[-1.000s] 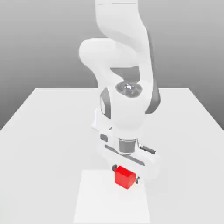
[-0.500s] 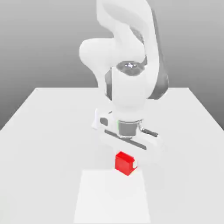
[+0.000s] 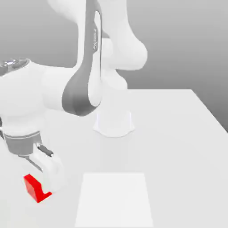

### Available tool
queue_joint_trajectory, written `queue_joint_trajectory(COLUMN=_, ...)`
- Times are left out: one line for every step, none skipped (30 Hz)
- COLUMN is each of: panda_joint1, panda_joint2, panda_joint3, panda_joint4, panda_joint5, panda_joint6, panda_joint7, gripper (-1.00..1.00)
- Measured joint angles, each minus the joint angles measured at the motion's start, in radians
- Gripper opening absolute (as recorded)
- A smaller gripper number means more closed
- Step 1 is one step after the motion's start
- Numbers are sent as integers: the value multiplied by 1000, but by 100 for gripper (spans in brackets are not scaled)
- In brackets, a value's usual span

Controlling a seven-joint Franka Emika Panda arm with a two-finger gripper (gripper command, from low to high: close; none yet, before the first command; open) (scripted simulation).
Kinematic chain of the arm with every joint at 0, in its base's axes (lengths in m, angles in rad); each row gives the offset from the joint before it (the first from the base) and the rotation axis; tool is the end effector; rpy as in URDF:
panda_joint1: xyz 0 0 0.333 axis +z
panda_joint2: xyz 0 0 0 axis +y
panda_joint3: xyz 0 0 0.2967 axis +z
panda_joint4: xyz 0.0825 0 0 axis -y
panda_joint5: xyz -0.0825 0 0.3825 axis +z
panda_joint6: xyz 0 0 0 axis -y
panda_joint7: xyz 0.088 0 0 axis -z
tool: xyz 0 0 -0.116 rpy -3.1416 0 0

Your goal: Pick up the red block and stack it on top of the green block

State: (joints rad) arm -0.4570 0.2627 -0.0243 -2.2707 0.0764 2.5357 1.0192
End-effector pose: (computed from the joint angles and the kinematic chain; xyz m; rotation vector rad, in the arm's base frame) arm 0.4705 -0.2466 0.2156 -2.2047 2.1863 0.0116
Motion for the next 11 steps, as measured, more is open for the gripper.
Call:
queue_joint_trajectory(panda_joint1=-22, panda_joint2=20, panda_joint3=-17, panda_joint4=36, panda_joint5=-4, panda_joint6=-17, panda_joint7=-27, gripper=-100)
queue_joint_trajectory(panda_joint1=-48, panda_joint2=41, panda_joint3=-30, panda_joint4=72, panda_joint5=-11, panda_joint6=-33, panda_joint7=-52, gripper=-100)
queue_joint_trajectory(panda_joint1=-70, panda_joint2=61, panda_joint3=-47, panda_joint4=109, panda_joint5=-16, panda_joint6=-50, panda_joint7=-78, gripper=-100)
queue_joint_trajectory(panda_joint1=-84, panda_joint2=88, panda_joint3=-55, panda_joint4=131, panda_joint5=-17, panda_joint6=-46, panda_joint7=-94, gripper=-100)
queue_joint_trajectory(panda_joint1=-90, panda_joint2=120, panda_joint3=-60, panda_joint4=143, panda_joint5=-14, panda_joint6=-27, panda_joint7=-105, gripper=-100)
queue_joint_trajectory(panda_joint1=-96, panda_joint2=154, panda_joint3=-59, panda_joint4=150, panda_joint5=-11, panda_joint6=0, panda_joint7=-112, gripper=-100)
queue_joint_trajectory(panda_joint1=-100, panda_joint2=189, panda_joint3=-57, panda_joint4=154, panda_joint5=-6, panda_joint6=30, panda_joint7=-117, gripper=-100)
queue_joint_trajectory(panda_joint1=-102, panda_joint2=211, panda_joint3=-56, panda_joint4=157, panda_joint5=-3, panda_joint6=50, panda_joint7=-120, gripper=100)
queue_joint_trajectory(panda_joint1=-102, panda_joint2=211, panda_joint3=-56, panda_joint4=157, panda_joint5=-3, panda_joint6=50, panda_joint7=-120, gripper=100)
queue_joint_trajectory(panda_joint1=-102, panda_joint2=211, panda_joint3=-56, panda_joint4=157, panda_joint5=-3, panda_joint6=50, panda_joint7=-120, gripper=100)
queue_joint_trajectory(panda_joint1=-102, panda_joint2=211, panda_joint3=-56, panda_joint4=157, panda_joint5=-3, panda_joint6=50, panda_joint7=-120, gripper=100)
